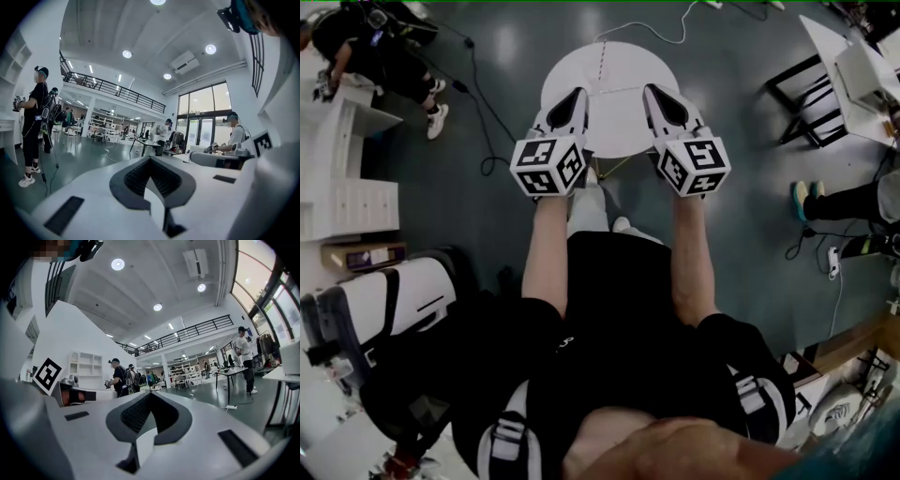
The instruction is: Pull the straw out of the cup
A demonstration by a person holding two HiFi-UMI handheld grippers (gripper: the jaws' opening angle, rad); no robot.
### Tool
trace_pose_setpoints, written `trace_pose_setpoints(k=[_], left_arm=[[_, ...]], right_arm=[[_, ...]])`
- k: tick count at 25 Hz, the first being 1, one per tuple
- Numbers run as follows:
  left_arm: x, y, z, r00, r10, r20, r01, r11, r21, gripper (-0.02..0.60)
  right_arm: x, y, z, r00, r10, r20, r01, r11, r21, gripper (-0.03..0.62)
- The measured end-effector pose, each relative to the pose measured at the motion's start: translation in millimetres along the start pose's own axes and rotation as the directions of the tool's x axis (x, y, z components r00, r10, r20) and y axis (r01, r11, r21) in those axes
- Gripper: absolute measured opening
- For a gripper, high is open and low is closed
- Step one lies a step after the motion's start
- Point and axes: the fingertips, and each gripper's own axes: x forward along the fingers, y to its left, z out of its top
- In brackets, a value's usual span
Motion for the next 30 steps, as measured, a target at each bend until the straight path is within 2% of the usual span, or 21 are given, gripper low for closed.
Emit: trace_pose_setpoints(k=[2,6,8,19,23,26,30], left_arm=[[4,0,4,1.000,-0.006,0.007,0.006,1.000,-0.002,0.006],[10,-4,-2,1.000,0.001,-0.021,0.000,0.998,0.065,0.006],[10,-2,-8,0.999,0.005,-0.039,-0.002,0.997,0.076,0.006],[4,52,-27,0.994,0.089,-0.061,-0.088,0.996,0.014,0.006],[7,83,-29,0.989,0.129,-0.067,-0.131,0.991,-0.032,0.006],[22,95,-33,0.989,0.122,-0.083,-0.127,0.991,-0.052,0.006],[42,104,-53,0.985,0.093,-0.147,-0.104,0.992,-0.067,0.006]], right_arm=[[-1,-3,0,1.000,-0.010,-0.001,0.010,1.000,-0.003,0.016],[-1,-12,-7,0.999,-0.030,-0.011,0.030,0.999,0.021,0.017],[4,-13,-11,0.999,-0.036,-0.020,0.037,0.999,0.035,0.017],[59,11,-47,0.993,0.041,-0.111,-0.036,0.998,0.051,0.017],[86,17,-62,0.987,0.061,-0.146,-0.053,0.997,0.063,0.017],[107,15,-78,0.980,0.065,-0.186,-0.052,0.996,0.076,0.017],[125,4,-97,0.973,0.043,-0.226,-0.018,0.994,0.110,0.017]])
